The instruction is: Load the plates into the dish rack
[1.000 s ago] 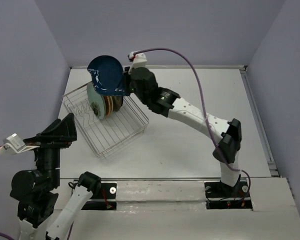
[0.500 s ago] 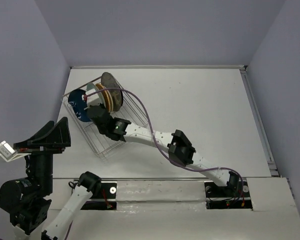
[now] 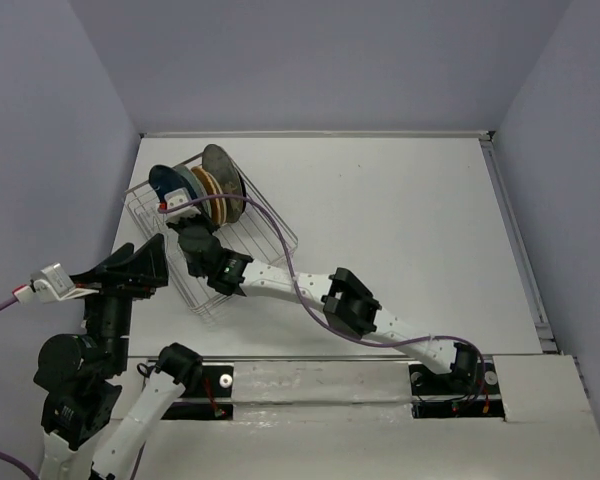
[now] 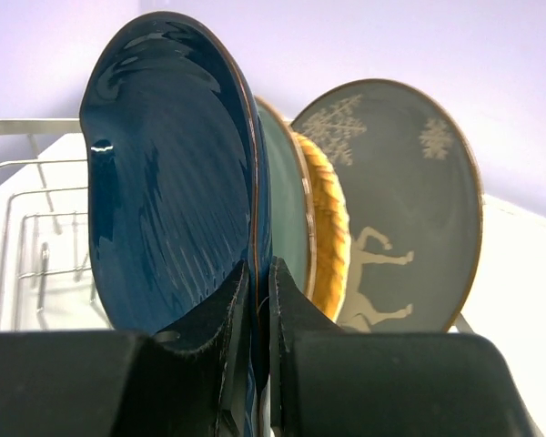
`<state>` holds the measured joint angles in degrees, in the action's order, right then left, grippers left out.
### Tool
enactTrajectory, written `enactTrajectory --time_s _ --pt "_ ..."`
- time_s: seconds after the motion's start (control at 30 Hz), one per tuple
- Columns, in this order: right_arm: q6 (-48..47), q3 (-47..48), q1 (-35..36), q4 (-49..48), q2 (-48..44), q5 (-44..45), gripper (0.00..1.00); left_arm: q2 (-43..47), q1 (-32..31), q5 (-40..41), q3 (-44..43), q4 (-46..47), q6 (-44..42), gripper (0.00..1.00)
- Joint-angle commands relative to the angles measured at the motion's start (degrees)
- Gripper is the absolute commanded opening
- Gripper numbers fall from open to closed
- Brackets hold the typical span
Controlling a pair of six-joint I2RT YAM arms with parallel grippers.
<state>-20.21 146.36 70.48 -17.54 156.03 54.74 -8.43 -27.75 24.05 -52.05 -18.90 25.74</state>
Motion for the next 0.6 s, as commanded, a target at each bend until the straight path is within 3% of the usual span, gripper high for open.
enactTrajectory --time_s 0.0,0.57 --pt "-4.9 5.5 -0.1 -16.4 -0.6 3.3 0.07 1.1 -0.3 1.3 2.3 1.3 -1.5 0.99" --pt "-10.3 4.0 0.5 -14.8 3.3 -0.1 0.07 2.9 -0.4 5.3 6.9 1.8 -0.9 0.99"
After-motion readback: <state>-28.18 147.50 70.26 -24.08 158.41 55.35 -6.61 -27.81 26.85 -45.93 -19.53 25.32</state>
